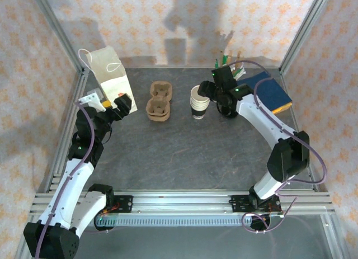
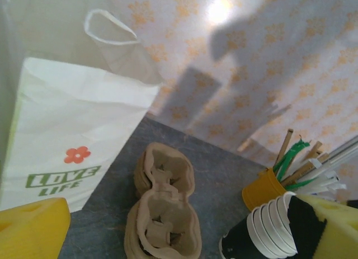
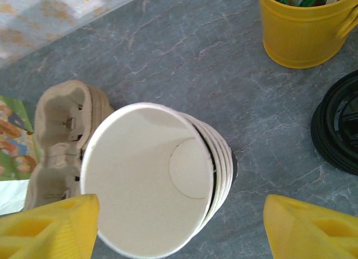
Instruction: Pack the takeout coffee
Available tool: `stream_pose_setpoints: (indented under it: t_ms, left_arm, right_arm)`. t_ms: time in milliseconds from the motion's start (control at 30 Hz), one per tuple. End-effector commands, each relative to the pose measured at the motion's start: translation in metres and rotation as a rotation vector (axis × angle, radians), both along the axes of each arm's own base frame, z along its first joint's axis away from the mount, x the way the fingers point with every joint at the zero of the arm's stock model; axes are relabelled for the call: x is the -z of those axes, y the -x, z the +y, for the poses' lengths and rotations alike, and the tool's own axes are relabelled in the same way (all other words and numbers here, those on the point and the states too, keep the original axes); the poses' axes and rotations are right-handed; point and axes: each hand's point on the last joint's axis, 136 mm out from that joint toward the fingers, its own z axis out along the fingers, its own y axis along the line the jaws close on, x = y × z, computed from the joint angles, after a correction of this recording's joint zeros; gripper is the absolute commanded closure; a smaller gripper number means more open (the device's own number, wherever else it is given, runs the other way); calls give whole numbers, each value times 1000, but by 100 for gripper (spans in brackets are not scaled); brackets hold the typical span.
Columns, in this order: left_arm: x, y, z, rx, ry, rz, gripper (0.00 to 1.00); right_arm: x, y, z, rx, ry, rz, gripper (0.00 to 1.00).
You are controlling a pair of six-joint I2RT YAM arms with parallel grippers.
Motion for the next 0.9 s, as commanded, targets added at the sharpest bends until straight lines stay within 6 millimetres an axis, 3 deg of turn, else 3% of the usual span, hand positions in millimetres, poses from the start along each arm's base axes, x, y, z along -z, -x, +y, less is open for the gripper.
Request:
stream_pose_setpoints:
  t_ms: [0,867]
  left_arm:
    - [-5,-1,-17,73,-10,0,1]
    - [6,-1,-19,70,-37,38,1]
  right_arm:
    - [-6,-4,-3,30,30,0,26]
    - [12,-18,3,35,52,53,69]
